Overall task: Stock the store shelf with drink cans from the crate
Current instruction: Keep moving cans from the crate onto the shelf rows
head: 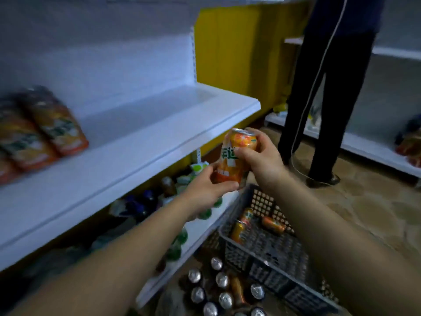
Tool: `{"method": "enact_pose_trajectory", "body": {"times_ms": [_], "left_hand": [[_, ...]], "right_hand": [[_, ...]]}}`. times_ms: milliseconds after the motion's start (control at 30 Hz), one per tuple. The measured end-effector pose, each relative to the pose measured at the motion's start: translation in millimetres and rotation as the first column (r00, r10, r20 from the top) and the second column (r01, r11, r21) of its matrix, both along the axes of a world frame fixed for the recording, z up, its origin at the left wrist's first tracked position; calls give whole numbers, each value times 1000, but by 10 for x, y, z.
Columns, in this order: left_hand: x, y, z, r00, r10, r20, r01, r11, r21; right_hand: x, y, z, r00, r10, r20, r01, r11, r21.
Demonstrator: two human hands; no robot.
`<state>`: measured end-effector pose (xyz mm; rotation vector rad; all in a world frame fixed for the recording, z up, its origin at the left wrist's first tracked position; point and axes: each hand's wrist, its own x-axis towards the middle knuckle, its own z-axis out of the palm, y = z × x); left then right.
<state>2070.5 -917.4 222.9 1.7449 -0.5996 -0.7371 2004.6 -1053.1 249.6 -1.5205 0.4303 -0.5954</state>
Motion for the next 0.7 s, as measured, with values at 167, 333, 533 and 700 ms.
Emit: {"method": "enact_pose_trajectory", "body": {"times_ms": [167, 333, 533, 700], "left_hand": [[66, 1030, 574, 971, 199, 134, -196, 980, -36], [187, 2055, 776, 924, 279, 262, -313, 945, 97], [286, 3130, 711, 773, 235, 589, -556, 698, 451], [442, 3571, 549, 781, 141, 609, -594, 469, 653]], "right_hand": [[308, 948, 604, 976, 213, 38, -205, 967, -150], [600, 1824, 794, 901, 430, 55, -412, 888, -205], [955, 2549, 663, 781, 624, -25, -609, 752, -254], [1180, 2805, 559, 769, 631, -101, -627, 715, -309]]}}
